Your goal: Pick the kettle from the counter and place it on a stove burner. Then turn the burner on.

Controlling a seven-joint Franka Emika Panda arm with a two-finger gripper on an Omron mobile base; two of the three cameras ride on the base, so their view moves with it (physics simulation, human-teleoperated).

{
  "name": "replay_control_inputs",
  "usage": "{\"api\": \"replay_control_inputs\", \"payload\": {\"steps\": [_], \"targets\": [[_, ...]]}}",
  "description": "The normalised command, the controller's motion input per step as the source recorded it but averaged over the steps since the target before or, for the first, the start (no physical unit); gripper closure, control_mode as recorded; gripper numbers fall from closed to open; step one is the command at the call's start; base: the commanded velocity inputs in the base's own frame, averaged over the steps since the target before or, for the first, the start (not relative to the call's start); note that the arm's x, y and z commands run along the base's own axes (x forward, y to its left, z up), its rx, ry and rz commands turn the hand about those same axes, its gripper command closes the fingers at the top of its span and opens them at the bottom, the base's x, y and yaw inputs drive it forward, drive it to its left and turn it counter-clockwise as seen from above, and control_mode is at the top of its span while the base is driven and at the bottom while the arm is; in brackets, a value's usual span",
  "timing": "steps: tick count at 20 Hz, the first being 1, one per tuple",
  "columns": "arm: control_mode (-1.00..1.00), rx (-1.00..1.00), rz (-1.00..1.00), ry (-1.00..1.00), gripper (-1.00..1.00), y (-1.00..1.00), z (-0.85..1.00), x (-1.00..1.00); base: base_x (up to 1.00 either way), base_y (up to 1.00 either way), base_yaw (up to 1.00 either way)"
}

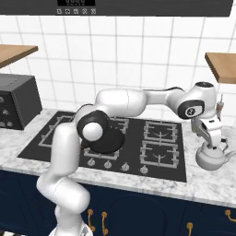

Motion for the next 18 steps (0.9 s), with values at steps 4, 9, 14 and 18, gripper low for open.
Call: {"api": "replay_control_inputs", "payload": {"steps": [4,9,14,18], "targets": [[-1.0,0.0,0.0,0.0,-1.0,0.0,-0.39,0.36,0.0,0.0,0.0],[-1.0,0.0,0.0,0.0,-1.0,-0.02,-0.27,0.33,0.0,0.0,0.0],[-1.0,0.0,0.0,0.0,-1.0,-0.15,-0.18,0.22,0.0,0.0,0.0],[-1.0,0.0,0.0,0.0,-1.0,-0.08,-0.08,0.03,0.0,0.0,0.0]]}}
